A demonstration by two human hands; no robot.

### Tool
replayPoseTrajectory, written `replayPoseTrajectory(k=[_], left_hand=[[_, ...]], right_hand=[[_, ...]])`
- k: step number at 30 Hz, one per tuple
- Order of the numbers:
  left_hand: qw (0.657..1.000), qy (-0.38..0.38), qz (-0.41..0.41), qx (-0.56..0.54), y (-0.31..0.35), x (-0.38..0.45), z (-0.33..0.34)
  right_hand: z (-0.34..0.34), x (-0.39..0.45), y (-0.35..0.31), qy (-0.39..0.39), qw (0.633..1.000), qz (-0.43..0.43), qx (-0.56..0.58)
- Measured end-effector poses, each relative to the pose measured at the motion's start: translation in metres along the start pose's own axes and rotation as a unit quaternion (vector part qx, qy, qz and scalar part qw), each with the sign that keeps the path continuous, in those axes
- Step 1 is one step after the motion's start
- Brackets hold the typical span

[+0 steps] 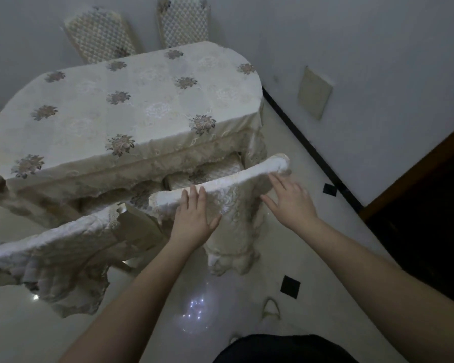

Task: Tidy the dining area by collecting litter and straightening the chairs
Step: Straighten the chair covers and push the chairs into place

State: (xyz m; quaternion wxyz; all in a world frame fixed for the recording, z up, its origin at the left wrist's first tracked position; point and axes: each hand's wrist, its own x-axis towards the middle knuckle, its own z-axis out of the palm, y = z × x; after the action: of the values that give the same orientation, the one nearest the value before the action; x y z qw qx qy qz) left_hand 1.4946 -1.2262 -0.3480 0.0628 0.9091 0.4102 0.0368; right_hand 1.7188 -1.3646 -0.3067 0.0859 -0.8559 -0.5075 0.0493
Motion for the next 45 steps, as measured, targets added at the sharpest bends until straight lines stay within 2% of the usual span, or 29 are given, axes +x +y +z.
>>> replayPoseTrajectory(k=[7, 14, 21, 24, 28, 30, 38, 41, 45], left_hand=[[0.994, 0.049, 0.097, 0.012, 0.058, 0.01, -0.023], [0.969, 0.007, 0.245, 0.036, 0.149, 0.018, -0.026], [0.948, -0.009, 0.313, 0.053, 0.261, 0.04, -0.033], [0.945, -0.047, 0.318, 0.063, 0.307, 0.057, -0.033], [0.94, -0.036, 0.335, 0.058, 0.364, 0.071, -0.04], [0.938, -0.034, 0.342, 0.054, 0.384, 0.073, -0.043], [0.959, -0.018, 0.278, 0.043, 0.402, 0.105, -0.072], [0.973, 0.006, 0.23, 0.026, 0.397, 0.134, -0.09], [0.977, 0.02, 0.209, 0.024, 0.387, 0.179, -0.11]], right_hand=[[-0.018, -0.063, 0.029, -0.008, 0.998, 0.049, -0.033], [-0.041, -0.102, 0.086, 0.005, 0.991, 0.127, -0.033], [-0.061, -0.127, 0.162, 0.034, 0.984, 0.173, -0.03], [-0.073, -0.138, 0.206, 0.044, 0.978, 0.201, -0.046], [-0.087, -0.144, 0.261, 0.039, 0.959, 0.274, -0.059], [-0.093, -0.141, 0.28, 0.034, 0.958, 0.279, -0.05], [-0.122, -0.091, 0.317, 0.035, 0.977, 0.207, -0.038], [-0.135, -0.052, 0.317, 0.034, 0.986, 0.164, -0.026], [-0.158, 0.011, 0.311, 0.051, 0.991, 0.124, -0.028]])
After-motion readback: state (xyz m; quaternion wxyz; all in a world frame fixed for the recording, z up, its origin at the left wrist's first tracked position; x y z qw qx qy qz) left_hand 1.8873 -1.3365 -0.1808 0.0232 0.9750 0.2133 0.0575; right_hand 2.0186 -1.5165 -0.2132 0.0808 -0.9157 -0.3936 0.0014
